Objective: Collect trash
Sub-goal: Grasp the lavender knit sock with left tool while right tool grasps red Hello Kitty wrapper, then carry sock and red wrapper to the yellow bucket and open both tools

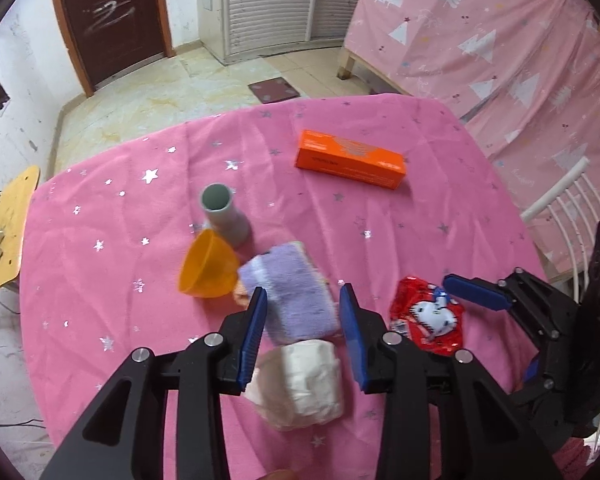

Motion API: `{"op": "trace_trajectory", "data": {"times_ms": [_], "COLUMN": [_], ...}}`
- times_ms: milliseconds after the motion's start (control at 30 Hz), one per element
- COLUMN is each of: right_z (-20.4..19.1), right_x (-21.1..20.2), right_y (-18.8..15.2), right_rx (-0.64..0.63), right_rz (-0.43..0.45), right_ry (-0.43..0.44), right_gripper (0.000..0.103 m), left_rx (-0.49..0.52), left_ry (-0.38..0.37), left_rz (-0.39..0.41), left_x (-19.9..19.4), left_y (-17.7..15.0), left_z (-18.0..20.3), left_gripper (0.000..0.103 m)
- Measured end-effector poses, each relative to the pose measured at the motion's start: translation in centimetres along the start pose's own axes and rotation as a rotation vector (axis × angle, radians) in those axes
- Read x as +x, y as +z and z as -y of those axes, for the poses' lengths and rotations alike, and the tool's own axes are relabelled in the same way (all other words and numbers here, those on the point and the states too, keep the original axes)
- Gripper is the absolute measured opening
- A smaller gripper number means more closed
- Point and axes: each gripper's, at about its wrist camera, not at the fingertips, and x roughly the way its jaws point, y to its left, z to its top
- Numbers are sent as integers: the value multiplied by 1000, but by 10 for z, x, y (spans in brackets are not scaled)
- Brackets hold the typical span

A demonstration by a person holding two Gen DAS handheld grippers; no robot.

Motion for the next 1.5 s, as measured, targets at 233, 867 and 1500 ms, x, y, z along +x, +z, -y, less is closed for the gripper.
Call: {"op": "trace_trajectory", "data": {"times_ms": [233,867,1500], "right_z": [-4,3,115], "right_x": [4,-9,-117], "right_y": [0,-7,-36], "right_rx": [-26,-17,212], "right_rz": [-17,28,217], "right_ry": [-25,-72,-312], "right_gripper": [72,40,41], "left_rx": [-27,46,214], "left_ry": [29,57,-30], "left_rz": [-33,107,183], "left_x": [19,-20,-56], "left_y": [1,-1,5], "left_z": [-6,18,111], "left_gripper": [30,16,16]}}
